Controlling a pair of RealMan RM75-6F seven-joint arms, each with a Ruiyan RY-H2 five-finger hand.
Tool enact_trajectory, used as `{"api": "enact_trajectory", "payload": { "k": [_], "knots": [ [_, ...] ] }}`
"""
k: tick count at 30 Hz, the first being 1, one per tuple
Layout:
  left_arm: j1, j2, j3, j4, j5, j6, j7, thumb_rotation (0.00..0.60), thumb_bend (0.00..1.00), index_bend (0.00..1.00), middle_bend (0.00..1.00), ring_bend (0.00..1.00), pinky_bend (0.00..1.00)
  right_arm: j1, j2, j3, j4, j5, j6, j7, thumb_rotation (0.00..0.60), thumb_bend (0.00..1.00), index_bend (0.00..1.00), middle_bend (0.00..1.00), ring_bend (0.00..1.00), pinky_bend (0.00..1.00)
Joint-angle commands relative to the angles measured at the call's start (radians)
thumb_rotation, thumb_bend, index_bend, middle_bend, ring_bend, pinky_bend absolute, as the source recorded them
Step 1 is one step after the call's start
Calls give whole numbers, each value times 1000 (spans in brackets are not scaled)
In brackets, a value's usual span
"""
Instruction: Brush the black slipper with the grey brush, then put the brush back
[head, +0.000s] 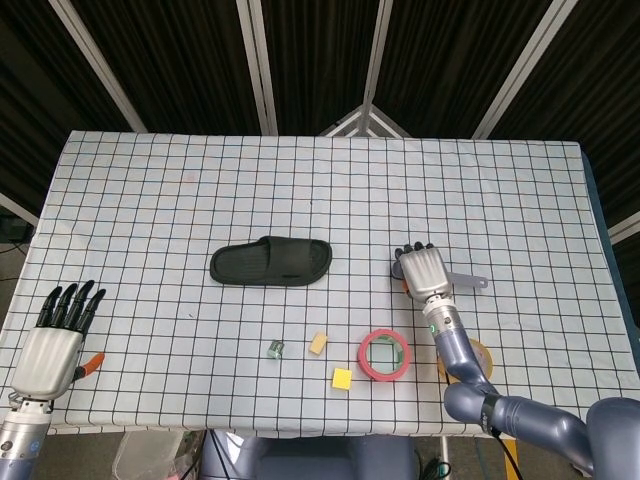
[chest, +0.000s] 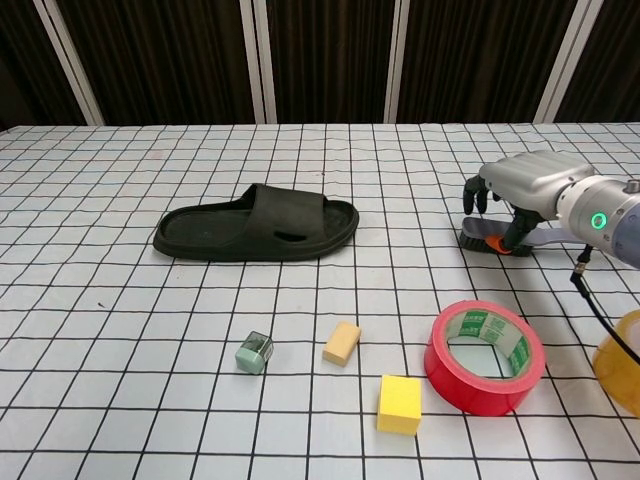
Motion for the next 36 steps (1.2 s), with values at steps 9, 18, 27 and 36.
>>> {"api": "enact_trajectory", "payload": {
  "k": [9, 18, 27, 36],
  "knots": [
    [-5, -2, 4, -3, -6, -5, 5, 600, 64, 0, 0, 0, 27, 6, 8, -17, 8, 14, 1, 22, 600, 426, 364, 350, 285, 354],
    [-5, 1, 9, -6, -5, -3, 5, 600, 64, 0, 0, 0, 27, 10, 10, -29, 13, 19, 11, 35, 600, 426, 427, 407, 344, 416],
    [-5, 3, 12, -9, -4, 2, 6, 600, 64, 0, 0, 0, 27, 15, 9, -39, 18, 30, 13, 38, 600, 426, 440, 421, 352, 417],
    [-5, 3, 15, -9, -3, 3, 9, 600, 64, 0, 0, 0, 27, 15, -7, -50, 51, 4, 16, 77, 600, 427, 588, 538, 484, 542]
  ]
}}
